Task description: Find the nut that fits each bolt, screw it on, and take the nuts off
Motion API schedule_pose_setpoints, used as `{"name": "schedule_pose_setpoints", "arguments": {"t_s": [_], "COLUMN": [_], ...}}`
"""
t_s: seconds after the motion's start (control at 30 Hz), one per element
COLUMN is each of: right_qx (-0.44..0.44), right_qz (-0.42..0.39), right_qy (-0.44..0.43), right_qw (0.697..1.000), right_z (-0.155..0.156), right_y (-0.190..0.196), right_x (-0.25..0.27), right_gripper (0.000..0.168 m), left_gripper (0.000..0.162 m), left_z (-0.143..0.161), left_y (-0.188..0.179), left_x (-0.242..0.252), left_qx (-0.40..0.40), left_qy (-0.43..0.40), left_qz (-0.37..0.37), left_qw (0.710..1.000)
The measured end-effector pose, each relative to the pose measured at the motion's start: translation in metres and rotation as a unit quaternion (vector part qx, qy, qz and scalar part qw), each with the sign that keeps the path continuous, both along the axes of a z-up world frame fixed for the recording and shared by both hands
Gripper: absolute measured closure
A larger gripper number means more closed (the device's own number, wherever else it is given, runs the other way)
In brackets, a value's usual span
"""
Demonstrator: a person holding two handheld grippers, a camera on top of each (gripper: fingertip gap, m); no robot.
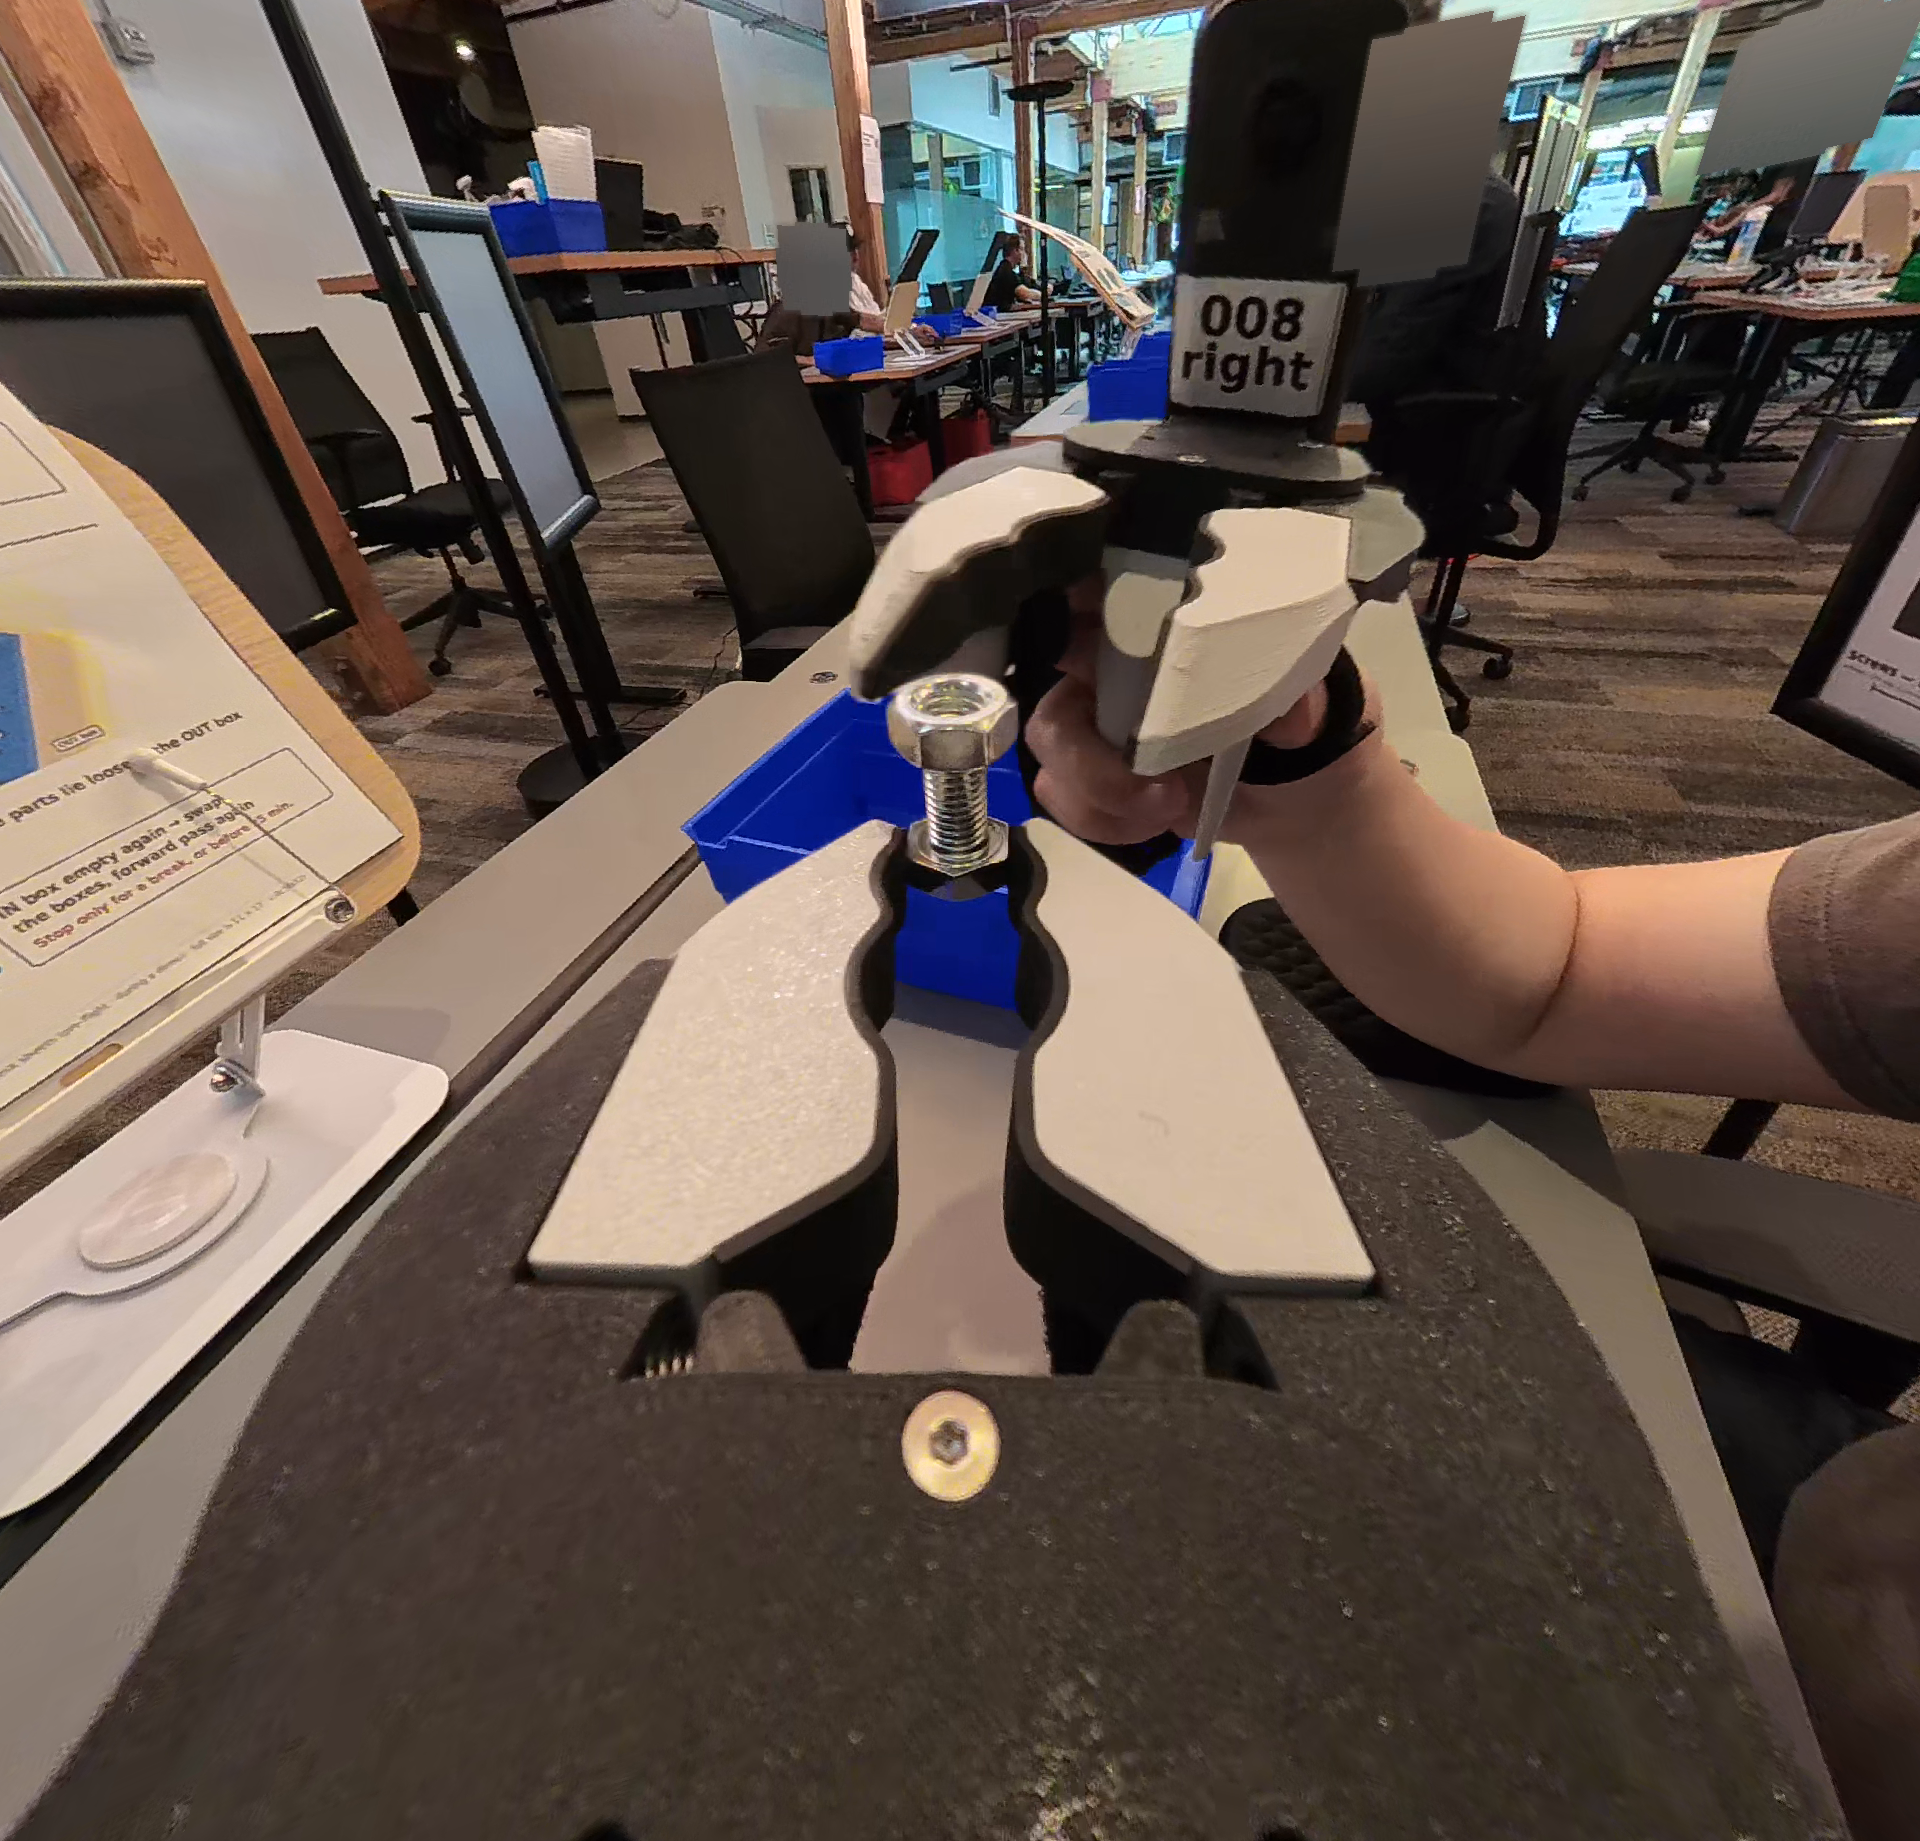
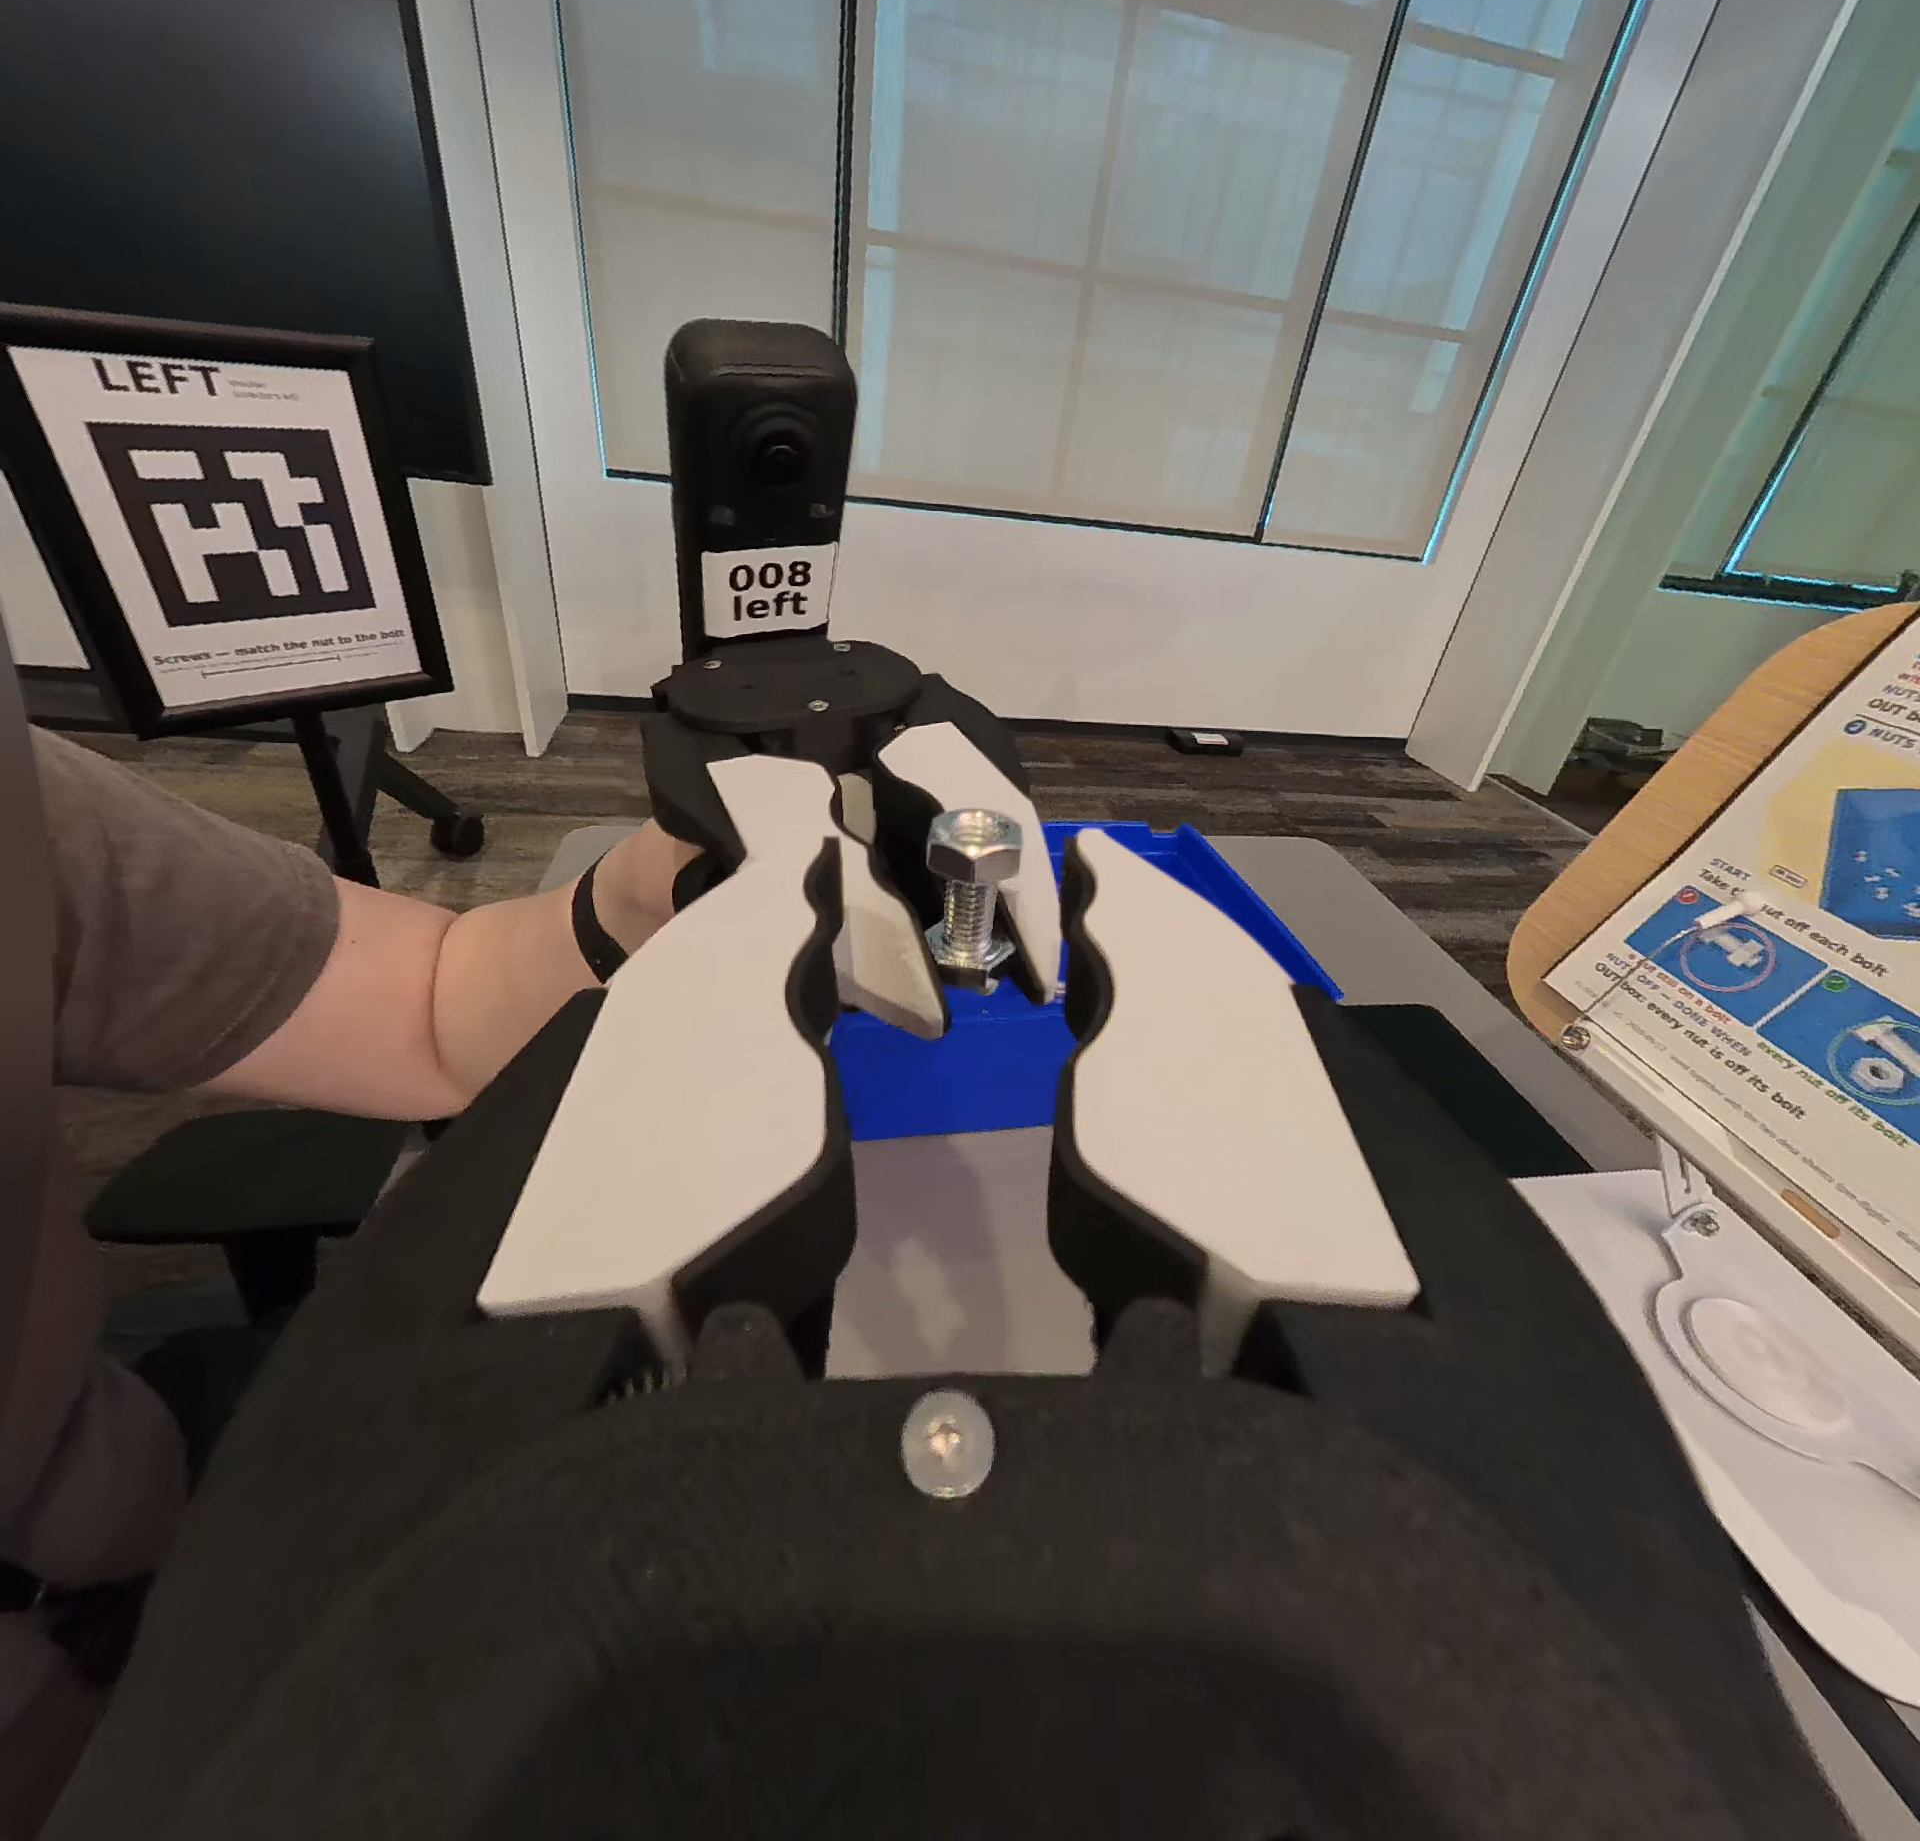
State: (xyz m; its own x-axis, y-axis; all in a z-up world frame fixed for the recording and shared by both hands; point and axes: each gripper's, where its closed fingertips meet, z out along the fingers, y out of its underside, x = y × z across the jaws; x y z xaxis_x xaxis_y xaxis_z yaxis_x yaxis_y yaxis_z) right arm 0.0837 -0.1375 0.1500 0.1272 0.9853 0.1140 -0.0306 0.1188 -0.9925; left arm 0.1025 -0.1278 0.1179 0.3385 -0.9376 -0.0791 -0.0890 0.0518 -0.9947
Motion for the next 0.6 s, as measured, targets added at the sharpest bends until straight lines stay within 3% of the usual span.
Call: {"name": "schedule_pose_setpoints", "arguments": {"t_s": [0.6], "right_qx": [0.002], "right_qz": [-0.007], "right_qy": [0.007], "right_qw": [1.0], "right_z": [0.0], "right_y": [0.001], "right_x": [-0.002], "right_gripper": [0.122], "left_gripper": [0.144], "left_z": [0.002], "left_y": [0.005], "left_x": [-0.006], "left_qx": [-0.004], "left_qy": [-0.006], "left_qz": [0.011], "left_qw": [1.0]}}
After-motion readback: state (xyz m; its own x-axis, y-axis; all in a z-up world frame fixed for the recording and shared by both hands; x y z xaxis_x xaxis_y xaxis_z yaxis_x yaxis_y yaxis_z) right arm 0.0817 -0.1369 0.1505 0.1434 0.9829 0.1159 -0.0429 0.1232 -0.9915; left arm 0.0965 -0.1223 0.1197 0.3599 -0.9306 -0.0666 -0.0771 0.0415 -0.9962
